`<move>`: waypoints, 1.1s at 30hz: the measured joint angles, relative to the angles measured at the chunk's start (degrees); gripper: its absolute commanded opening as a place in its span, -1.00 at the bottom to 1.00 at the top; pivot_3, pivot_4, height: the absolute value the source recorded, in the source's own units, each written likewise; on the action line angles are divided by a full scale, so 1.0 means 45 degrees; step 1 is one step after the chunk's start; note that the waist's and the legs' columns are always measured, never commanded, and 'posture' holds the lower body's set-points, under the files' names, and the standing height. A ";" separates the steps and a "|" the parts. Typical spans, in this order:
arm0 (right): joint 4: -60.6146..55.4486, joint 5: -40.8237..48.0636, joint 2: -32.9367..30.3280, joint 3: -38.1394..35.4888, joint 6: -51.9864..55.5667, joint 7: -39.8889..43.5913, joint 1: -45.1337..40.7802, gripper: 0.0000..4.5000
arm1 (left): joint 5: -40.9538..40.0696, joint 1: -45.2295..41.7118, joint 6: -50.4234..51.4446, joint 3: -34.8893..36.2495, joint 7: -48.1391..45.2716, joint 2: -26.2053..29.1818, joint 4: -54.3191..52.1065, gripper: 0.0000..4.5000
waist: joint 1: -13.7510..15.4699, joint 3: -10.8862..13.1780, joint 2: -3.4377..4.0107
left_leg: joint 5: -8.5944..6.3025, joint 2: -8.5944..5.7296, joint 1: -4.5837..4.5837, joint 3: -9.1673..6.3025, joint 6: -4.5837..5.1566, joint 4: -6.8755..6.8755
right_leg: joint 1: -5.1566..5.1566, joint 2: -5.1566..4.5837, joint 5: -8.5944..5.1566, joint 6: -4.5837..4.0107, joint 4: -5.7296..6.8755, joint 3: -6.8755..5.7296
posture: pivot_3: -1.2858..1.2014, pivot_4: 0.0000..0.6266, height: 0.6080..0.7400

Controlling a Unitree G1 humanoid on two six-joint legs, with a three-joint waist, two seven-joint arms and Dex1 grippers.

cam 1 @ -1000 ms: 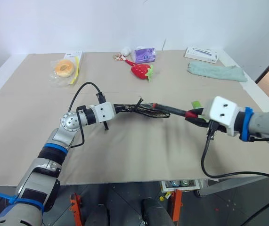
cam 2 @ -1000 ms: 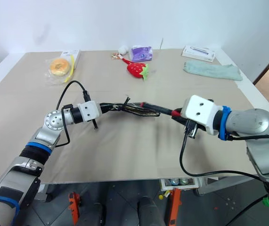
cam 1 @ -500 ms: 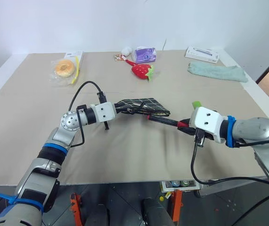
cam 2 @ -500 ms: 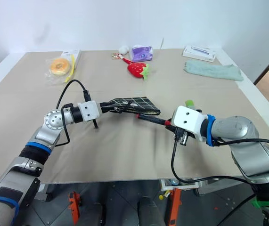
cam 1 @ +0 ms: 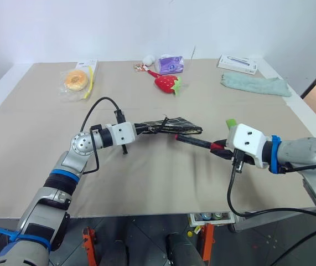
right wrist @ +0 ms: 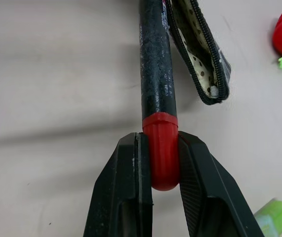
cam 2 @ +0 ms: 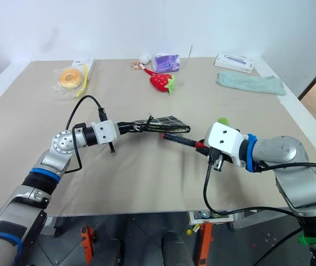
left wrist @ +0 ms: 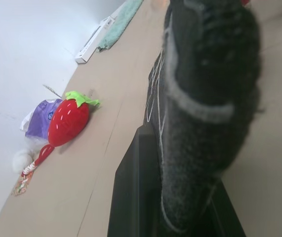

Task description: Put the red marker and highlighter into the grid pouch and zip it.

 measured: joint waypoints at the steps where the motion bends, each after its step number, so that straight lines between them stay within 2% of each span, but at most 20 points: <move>1: -0.0025 0.0142 0.0000 -0.0019 0.0087 0.0070 0.0017 -0.80 | 0.0015 0.0002 -0.0001 0.0000 0.0006 0.0002 0.0001 -1.00 | 0.0000 0.0000 0.0000 | 0.0000 0.0000 0.0000 0.0000 0.0000 0.0000 | 0.0000 0.0000 0.0000 0.0000 0.0000 0.0001 | 0.03 -0.52 1.00; 9: -0.0431 0.0693 -0.0072 -0.0368 0.0397 0.0435 0.0171 -0.80 | 0.0092 0.0137 -0.0014 0.0000 0.0016 0.0014 0.0000 -1.00 | 0.0002 0.0000 0.0000 | 0.0000 0.0000 0.0001 -0.0001 0.0000 0.0002 | 0.0002 0.0000 0.0001 0.0001 0.0001 0.0000 | 0.03 -0.52 1.00; 24: 0.0167 -0.0204 -0.0027 -0.0248 -0.0015 0.0057 0.0131 -0.80 | 0.0106 0.0139 -0.0014 0.0000 0.0056 0.0014 -0.0083 -1.00 | 0.0001 0.0000 0.0000 | 0.0000 0.0000 0.0002 0.0000 0.0000 0.0002 | 0.0001 0.0000 0.0001 0.0000 0.0002 -0.0001 | 0.03 -0.52 1.00; 33: 0.0415 -0.0858 0.0676 0.0729 -0.0086 -0.0230 -0.0670 -0.80 | 0.0078 0.0253 0.0101 -0.0027 -0.0014 -0.0056 -0.0578 -1.00 | -0.0007 0.0000 0.0000 | 0.0002 0.0002 0.0005 -0.0001 -0.0002 0.0003 | 0.0002 0.0002 0.0005 -0.0002 0.0004 -0.0001 | 0.03 -0.52 1.00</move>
